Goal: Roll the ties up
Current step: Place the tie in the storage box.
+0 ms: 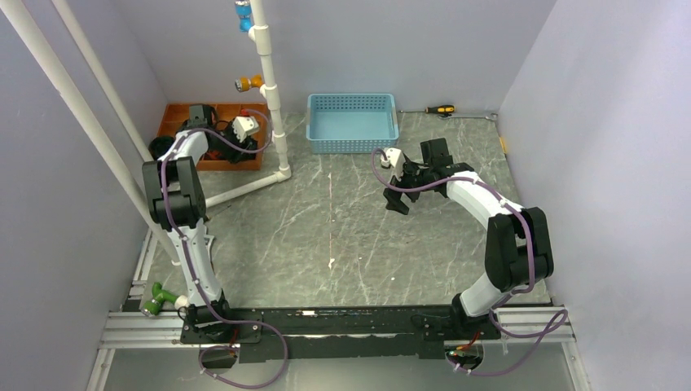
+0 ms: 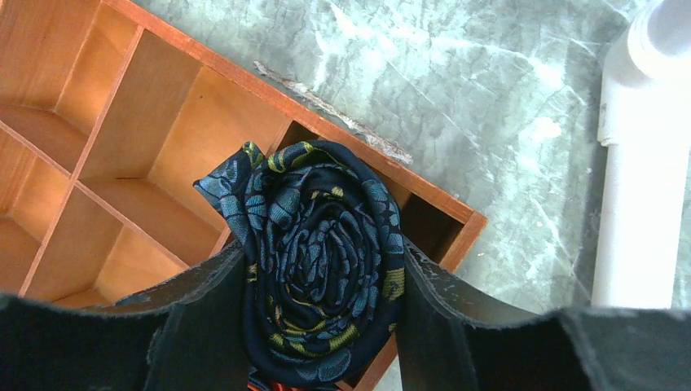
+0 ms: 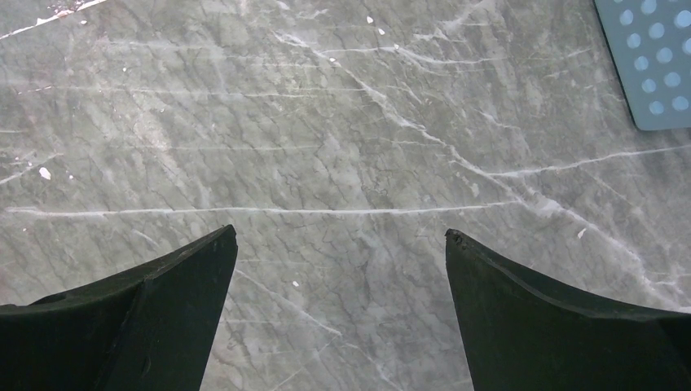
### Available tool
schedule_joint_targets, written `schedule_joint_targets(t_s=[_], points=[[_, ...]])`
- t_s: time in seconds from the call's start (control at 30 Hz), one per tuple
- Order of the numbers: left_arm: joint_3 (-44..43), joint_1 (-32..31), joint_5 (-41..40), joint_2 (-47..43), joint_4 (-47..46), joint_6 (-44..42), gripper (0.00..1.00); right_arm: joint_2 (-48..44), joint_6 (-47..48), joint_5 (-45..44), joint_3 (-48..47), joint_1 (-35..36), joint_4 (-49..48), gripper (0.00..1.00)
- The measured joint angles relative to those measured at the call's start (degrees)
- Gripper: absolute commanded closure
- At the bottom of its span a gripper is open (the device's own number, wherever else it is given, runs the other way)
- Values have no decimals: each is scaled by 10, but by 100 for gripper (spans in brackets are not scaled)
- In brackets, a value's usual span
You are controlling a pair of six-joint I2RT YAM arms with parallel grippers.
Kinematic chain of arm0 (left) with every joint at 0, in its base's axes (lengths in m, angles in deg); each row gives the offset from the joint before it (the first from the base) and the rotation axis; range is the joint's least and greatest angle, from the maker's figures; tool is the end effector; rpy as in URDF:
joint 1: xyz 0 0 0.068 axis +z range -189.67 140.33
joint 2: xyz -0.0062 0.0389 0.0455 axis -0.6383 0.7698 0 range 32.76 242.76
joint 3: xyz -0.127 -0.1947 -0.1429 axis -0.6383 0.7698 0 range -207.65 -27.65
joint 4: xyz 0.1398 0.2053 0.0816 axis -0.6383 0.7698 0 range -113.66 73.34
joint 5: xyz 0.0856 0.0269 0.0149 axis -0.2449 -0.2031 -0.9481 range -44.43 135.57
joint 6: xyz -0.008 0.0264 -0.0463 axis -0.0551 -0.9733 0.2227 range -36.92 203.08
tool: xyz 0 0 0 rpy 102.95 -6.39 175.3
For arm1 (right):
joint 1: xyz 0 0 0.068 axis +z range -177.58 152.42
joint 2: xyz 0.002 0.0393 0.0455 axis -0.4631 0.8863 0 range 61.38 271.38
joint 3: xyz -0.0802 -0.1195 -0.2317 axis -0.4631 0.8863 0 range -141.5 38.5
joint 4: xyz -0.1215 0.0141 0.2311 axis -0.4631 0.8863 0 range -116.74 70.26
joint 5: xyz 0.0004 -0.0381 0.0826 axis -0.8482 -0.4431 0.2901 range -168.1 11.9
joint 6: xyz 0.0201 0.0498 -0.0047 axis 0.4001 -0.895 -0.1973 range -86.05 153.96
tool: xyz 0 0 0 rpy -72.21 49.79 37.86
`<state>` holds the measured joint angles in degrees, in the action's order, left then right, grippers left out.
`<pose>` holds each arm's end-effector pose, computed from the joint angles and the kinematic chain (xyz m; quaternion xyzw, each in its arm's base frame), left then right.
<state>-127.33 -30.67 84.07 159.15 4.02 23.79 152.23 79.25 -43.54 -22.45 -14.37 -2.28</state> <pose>0.4794 0.0535 0.1868 0.4732 0.7709 -0.0978 0.4151 0.3132 0.0942 0.2233 -0.5236 0.7487 0.1911 0.3589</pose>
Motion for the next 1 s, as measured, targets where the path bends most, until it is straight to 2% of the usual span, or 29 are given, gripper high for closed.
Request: schedule_joint_targets(t_s=[0.2, 0.47, 0.53, 1.0], points=[[-27, 5, 10, 12, 38, -13, 27, 0, 2, 0, -1, 0, 5, 0], [-40, 17, 27, 12, 39, -24, 9, 0, 6, 0, -2, 0, 12, 0], [-40, 18, 33, 12, 38, -26, 2, 0, 6, 0, -2, 0, 12, 0], [-49, 21, 67, 10, 61, -41, 1, 0, 7, 2, -2, 0, 12, 0]])
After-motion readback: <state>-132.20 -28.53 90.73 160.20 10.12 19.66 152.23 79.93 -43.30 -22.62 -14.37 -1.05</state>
